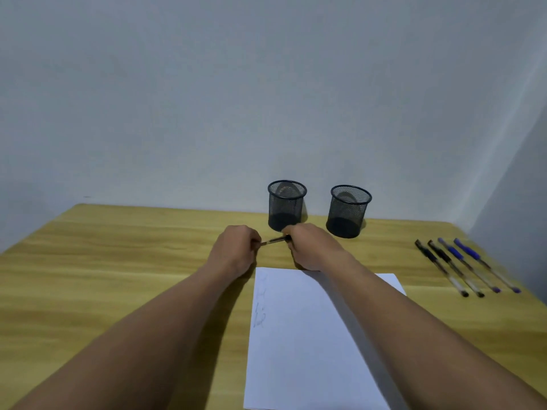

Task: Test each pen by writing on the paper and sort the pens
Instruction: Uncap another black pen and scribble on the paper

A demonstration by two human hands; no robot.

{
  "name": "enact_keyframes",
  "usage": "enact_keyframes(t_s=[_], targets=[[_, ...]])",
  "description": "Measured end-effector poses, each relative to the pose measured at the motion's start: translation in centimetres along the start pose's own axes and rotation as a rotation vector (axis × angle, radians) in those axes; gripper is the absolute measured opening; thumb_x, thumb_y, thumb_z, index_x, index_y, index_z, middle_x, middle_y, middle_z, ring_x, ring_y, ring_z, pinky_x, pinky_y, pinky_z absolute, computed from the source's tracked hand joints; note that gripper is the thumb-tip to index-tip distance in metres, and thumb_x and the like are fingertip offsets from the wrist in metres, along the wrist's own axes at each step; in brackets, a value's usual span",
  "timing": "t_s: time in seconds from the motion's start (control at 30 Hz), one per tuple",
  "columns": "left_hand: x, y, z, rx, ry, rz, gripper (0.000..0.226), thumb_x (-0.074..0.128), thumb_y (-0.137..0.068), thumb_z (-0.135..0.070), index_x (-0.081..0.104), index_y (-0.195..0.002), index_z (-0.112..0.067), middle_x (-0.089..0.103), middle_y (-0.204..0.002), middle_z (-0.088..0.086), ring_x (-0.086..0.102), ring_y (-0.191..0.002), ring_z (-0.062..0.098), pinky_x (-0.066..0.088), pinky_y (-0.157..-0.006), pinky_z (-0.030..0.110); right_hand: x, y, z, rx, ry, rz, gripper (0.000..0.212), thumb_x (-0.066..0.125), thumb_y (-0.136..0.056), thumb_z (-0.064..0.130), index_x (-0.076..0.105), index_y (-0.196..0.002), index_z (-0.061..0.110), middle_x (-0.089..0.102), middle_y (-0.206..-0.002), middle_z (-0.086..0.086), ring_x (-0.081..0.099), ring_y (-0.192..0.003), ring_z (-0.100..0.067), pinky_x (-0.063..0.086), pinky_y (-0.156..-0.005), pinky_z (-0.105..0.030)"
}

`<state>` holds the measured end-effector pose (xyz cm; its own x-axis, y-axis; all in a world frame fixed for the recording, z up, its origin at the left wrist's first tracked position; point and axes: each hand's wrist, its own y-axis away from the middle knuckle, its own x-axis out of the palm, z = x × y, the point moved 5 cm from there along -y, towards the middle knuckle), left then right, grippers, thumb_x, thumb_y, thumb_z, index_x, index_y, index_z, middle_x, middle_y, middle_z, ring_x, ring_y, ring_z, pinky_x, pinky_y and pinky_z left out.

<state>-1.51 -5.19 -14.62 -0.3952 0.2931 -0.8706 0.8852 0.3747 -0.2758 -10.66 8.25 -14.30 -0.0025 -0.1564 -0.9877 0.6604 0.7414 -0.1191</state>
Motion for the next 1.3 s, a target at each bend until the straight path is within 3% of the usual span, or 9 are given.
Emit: enact_keyframes(t_s=[0.23, 0.43, 0.53, 0.6, 0.77, 0.93, 1.1, 1.2, 1.3], targets=[[-2.7, 0.2, -0.8, 0.090, 0.139, -0.120, 0.021, 0.067, -0.084, -0.006, 0.075, -0.103, -0.010, 0.074, -0.092, 0.007, 0.067, -0.086, 0.023, 0.050, -0.077, 0.030, -2.1, 1.0, 0.9, -0.095, 0.158, -0.222, 0.022, 0.049, -0.100, 0.020, 0.068, -0.111, 0.016, 0.068, -0.108, -0.005, 0.058, -0.105, -0.031, 0.035, -0.071, -0.035], [-7.2, 1.8, -2.8, 0.030, 0.416, -0.396, 0.033, 0.063, -0.093, -0.025, 0.063, -0.125, -0.020, 0.068, -0.106, -0.007, 0.064, -0.093, 0.008, 0.050, -0.083, 0.026, -7.1, 3.5, 0.1, 0.089, -0.246, -0.346, 0.015, 0.056, -0.093, 0.023, 0.068, -0.096, 0.017, 0.073, -0.092, -0.004, 0.065, -0.091, -0.029, 0.051, -0.070, -0.038], [-7.4, 2.9, -4.3, -0.013, 0.472, -0.285, 0.024, 0.060, -0.095, -0.028, 0.069, -0.115, -0.019, 0.071, -0.099, -0.008, 0.064, -0.091, 0.007, 0.045, -0.080, 0.021, -8.7, 5.3, -0.5, 0.245, -0.606, -0.415, 0.006, 0.064, -0.090, 0.023, 0.069, -0.088, 0.018, 0.074, -0.082, 0.001, 0.069, -0.082, -0.019, 0.051, -0.071, -0.032], [-6.7, 3.3, -5.0, -0.046, 0.546, -0.149, 0.021, 0.058, -0.096, -0.031, 0.073, -0.105, -0.020, 0.071, -0.094, -0.008, 0.065, -0.091, 0.010, 0.048, -0.081, 0.026, -9.1, 6.3, -0.4, 0.285, -0.896, -0.416, 0.008, 0.067, -0.090, 0.019, 0.068, -0.083, 0.014, 0.077, -0.086, -0.007, 0.074, -0.085, -0.021, 0.058, -0.074, -0.038], [-4.8, 5.1, -7.1, -0.190, 1.014, 0.258, 0.024, 0.057, -0.099, -0.021, 0.071, -0.107, -0.003, 0.068, -0.094, 0.010, 0.068, -0.080, 0.021, 0.060, -0.076, 0.032, -8.2, 9.3, 0.4, 0.334, -1.469, -0.358, 0.014, 0.063, -0.098, 0.007, 0.067, -0.084, 0.006, 0.072, -0.088, -0.013, 0.073, -0.077, -0.017, 0.062, -0.072, -0.028], [-6.1, 5.1, -7.8, -0.163, 1.118, 0.152, 0.015, 0.064, -0.089, 0.005, 0.069, -0.103, 0.009, 0.067, -0.089, 0.021, 0.066, -0.078, 0.024, 0.061, -0.077, 0.028, -7.3, 10.2, 1.0, 0.335, -1.699, -0.336, 0.003, 0.069, -0.094, 0.006, 0.068, -0.096, 0.005, 0.074, -0.084, -0.011, 0.074, -0.073, -0.015, 0.063, -0.072, -0.027], [-6.7, 5.5, -7.3, -0.121, 1.114, 0.121, 0.016, 0.068, -0.087, 0.004, 0.073, -0.102, -0.001, 0.073, -0.099, 0.023, 0.073, -0.083, 0.024, 0.059, -0.076, 0.023, -6.6, 10.7, 1.6, 0.294, -1.743, -0.363, 0.004, 0.073, -0.090, 0.005, 0.073, -0.086, 0.003, 0.074, -0.076, -0.010, 0.074, -0.070, -0.015, 0.063, -0.075, -0.025], [-6.5, 7.7, -5.6, -0.140, 1.064, 0.065, 0.014, 0.069, -0.086, 0.003, 0.073, -0.100, 0.001, 0.073, -0.090, 0.019, 0.070, -0.077, 0.021, 0.056, -0.068, 0.017, -4.8, 11.7, 3.5, 0.304, -1.721, -0.340, 0.005, 0.074, -0.090, 0.005, 0.074, -0.086, 0.002, 0.075, -0.075, -0.011, 0.074, -0.070, -0.016, 0.063, -0.073, -0.025], [-6.4, 7.9, -4.8, -0.148, 1.030, 0.074, 0.009, 0.069, -0.087, 0.002, 0.074, -0.095, 0.002, 0.070, -0.081, 0.017, 0.066, -0.073, 0.022, 0.059, -0.070, 0.022, -4.7, 11.8, 3.8, 0.300, -1.715, -0.344, 0.007, 0.074, -0.089, 0.003, 0.073, -0.083, 0.001, 0.074, -0.071, -0.010, 0.073, -0.067, -0.018, 0.062, -0.070, -0.023]])
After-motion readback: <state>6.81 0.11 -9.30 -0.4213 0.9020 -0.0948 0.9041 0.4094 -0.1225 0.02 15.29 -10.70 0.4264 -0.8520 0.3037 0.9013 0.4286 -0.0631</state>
